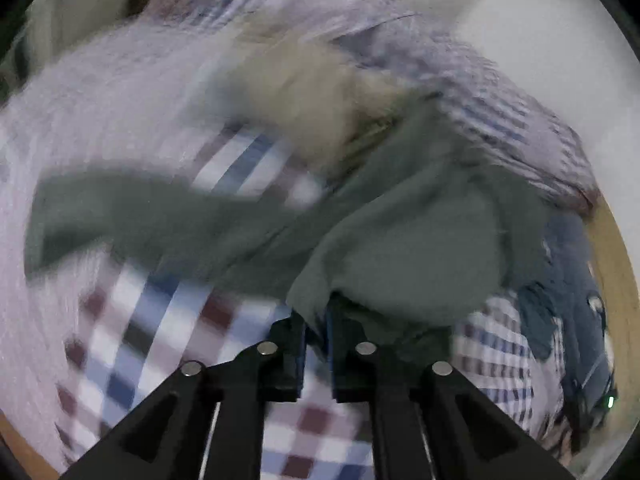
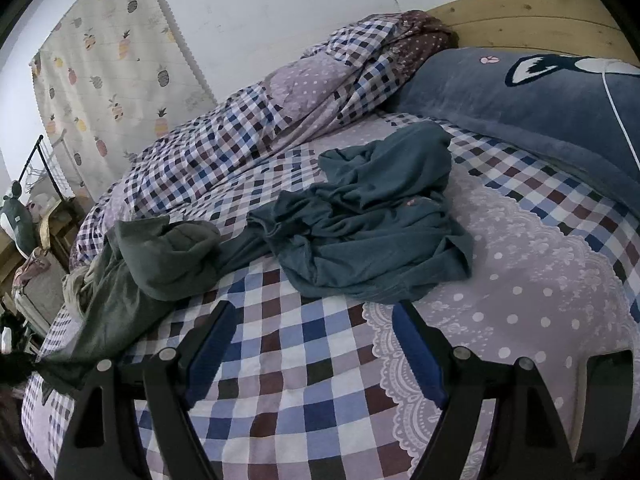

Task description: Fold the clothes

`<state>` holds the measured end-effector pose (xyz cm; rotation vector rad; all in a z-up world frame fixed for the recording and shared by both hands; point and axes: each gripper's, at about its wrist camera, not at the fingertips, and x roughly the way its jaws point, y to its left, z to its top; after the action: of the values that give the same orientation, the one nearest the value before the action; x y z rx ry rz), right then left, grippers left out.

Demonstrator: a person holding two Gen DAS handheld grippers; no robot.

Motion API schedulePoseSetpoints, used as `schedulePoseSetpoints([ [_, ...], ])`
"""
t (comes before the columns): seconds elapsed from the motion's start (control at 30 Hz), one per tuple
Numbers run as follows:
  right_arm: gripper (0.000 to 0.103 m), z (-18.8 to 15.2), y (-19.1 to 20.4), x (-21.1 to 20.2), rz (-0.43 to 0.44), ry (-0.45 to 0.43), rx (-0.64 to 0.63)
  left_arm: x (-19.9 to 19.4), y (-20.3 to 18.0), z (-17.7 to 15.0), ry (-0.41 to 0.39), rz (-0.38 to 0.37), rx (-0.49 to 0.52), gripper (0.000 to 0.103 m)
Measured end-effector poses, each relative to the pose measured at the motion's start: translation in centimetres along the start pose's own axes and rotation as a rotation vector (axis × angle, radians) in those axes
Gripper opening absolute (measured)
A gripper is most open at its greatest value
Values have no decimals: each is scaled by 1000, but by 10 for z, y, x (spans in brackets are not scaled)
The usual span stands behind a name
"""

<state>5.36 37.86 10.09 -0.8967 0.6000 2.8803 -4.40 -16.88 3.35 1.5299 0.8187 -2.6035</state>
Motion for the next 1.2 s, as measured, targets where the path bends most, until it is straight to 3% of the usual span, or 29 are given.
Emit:
schedulePoseSetpoints([
  [0.07, 84, 0, 0, 1, 0, 4, -2, 3, 15, -21, -21, -50, -38, 47],
  [0.13, 84, -1, 1, 3, 2, 9, -2, 0, 13, -41, -46, -84, -20, 65],
  [0.37, 84, -4, 11, 7, 6, 19, -36, -3, -45, -93, 4, -248, 52, 68],
  [0.53, 84, -6, 17, 7, 12, 24, -57, 29, -78, -96, 39, -200, 59, 68],
  [0.6, 84, -6, 18, 7, 14, 23, -62, 35, -80, -93, 20, -177, 12, 64],
  [0.67, 84, -6, 19, 6, 19, 23, -63, 35, -76, -92, 20, -164, -32, 4],
  [0.77, 84, -5, 20, 5, 29, 20, -63, 21, -67, -101, 26, -208, -52, 4],
  [1.03, 84, -9, 35, 8, 112, 53, -75, -94, -57, -157, -62, -406, 145, 3],
  [1.2, 84, -26, 67, 21, 290, 158, -86, -77, -10, -210, 78, -275, 160, 3],
])
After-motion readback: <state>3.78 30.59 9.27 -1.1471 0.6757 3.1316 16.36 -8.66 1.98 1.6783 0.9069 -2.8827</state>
